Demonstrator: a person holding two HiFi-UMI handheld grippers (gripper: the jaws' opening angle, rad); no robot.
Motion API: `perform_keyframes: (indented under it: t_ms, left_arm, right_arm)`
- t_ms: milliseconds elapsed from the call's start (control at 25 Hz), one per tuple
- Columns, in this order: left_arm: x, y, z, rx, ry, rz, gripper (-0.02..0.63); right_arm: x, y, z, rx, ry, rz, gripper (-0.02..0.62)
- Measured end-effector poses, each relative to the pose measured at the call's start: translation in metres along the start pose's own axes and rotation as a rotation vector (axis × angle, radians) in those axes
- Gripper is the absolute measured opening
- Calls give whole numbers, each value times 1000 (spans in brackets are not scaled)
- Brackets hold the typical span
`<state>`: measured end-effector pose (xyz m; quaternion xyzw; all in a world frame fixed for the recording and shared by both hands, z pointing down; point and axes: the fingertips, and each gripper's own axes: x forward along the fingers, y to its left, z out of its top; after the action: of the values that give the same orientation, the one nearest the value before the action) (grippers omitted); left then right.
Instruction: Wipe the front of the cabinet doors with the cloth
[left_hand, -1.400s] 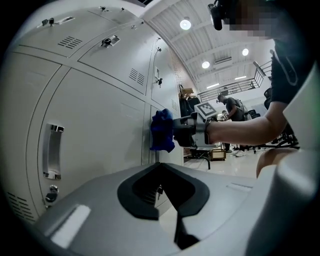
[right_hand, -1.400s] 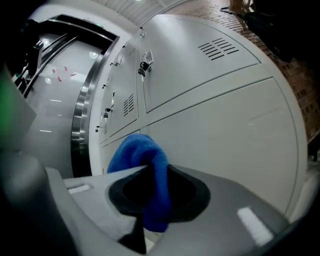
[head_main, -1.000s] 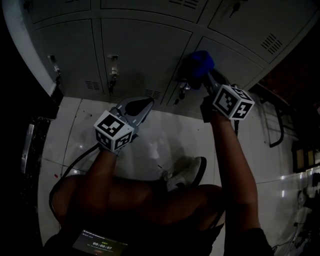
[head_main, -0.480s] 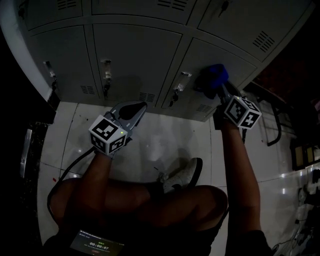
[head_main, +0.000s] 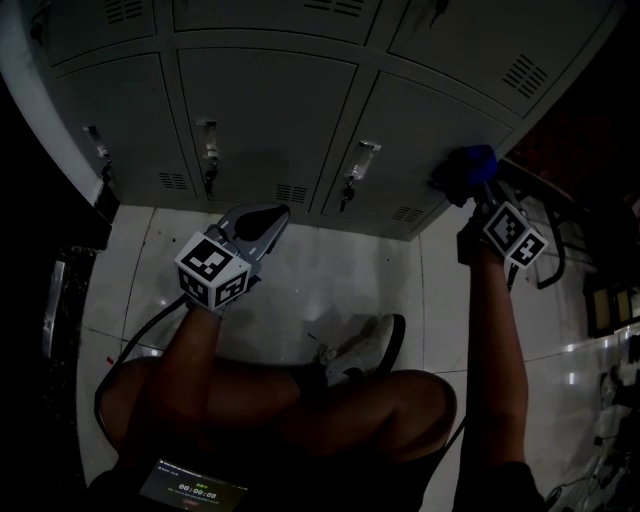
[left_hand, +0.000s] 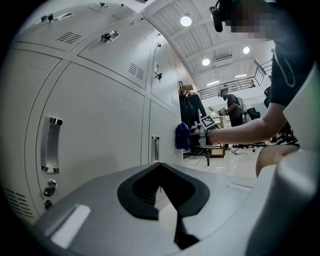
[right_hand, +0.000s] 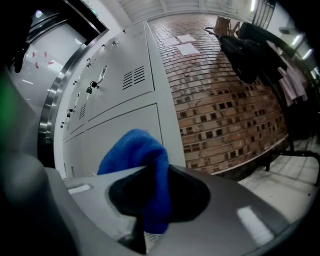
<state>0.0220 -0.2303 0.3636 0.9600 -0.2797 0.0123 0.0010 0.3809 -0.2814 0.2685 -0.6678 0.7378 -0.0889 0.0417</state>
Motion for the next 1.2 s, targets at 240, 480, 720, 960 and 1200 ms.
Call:
perform_keyframes:
  t_ms: [240,480,720,960,1200]
  left_arm:
    - [-1,3,-1,3,5,6,3]
    - [0,3,-1,2,4,3,3]
    - [0,4,-1,2,7,9,3]
    - [-1,4,3,1,-3,10,3]
    - [-1,3,4,4,-10,4,3]
  right_arm:
    - [-8,-29,0,40,-21,-66,61]
    - [-12,-31,-2,46,-45,-57,61]
    - [-14,19,-8,86,-36,57,61]
    - [-5,91,-23,85,-3,194,61]
    - [20,156,-56,82,59,285,61]
